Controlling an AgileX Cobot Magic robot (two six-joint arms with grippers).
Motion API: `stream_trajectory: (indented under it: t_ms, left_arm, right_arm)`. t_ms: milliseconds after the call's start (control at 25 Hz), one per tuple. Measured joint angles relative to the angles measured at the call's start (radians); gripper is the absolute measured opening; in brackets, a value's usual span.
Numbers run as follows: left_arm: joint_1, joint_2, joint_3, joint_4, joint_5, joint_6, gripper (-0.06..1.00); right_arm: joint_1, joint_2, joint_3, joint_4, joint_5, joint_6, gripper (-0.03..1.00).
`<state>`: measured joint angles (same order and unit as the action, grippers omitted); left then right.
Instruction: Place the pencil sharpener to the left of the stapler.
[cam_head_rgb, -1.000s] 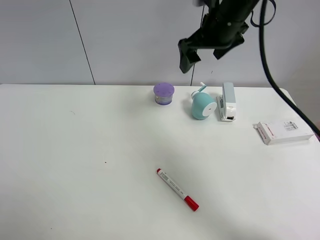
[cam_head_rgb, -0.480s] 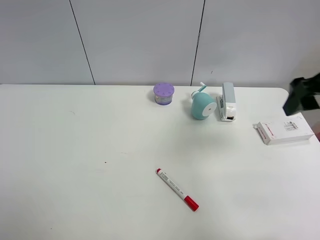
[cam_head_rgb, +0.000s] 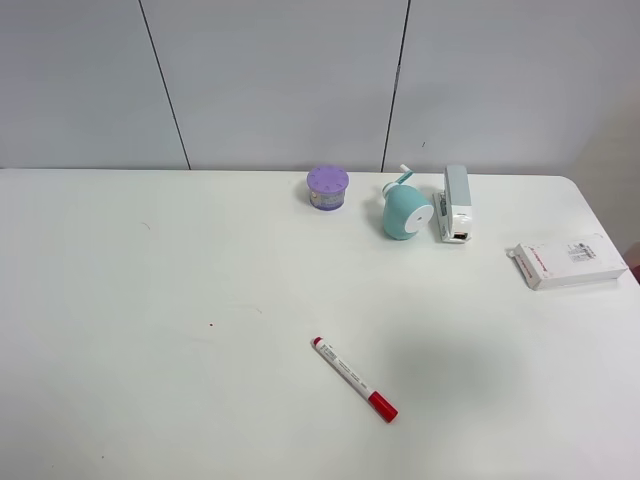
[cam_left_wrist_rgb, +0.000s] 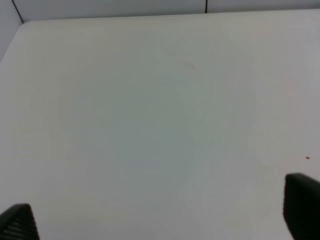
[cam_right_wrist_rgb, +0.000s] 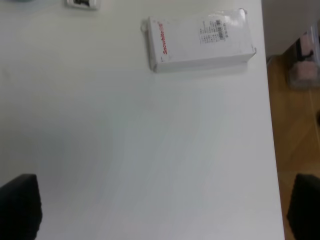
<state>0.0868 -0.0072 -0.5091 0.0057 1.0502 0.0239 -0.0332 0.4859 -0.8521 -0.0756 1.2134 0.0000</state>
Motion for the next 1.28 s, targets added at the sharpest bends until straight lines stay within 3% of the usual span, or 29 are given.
stream_trajectory:
  t_ms: [160, 440, 720, 1280]
  left_arm:
    - [0.000, 0.000, 0.000, 0.000, 0.000, 0.000, 0.99]
    - [0.000, 0.000, 0.000, 0.000, 0.000, 0.000, 0.99]
    - [0.000, 0.000, 0.000, 0.000, 0.000, 0.000, 0.99]
    - [0.000, 0.000, 0.000, 0.000, 0.000, 0.000, 0.99]
  right_arm:
    - [0.000, -0.205, 0.119, -0.008, -0.067, 0.017, 0.99]
    - [0.000, -0.476, 0.305, 0.030, -0.086, 0.012, 0.99]
    - [0.010, -0.489, 0.356, 0.082, -0.131, -0.100, 0.99]
    - [0.081, -0.489, 0.358, 0.020, -0.146, -0.009, 0.99]
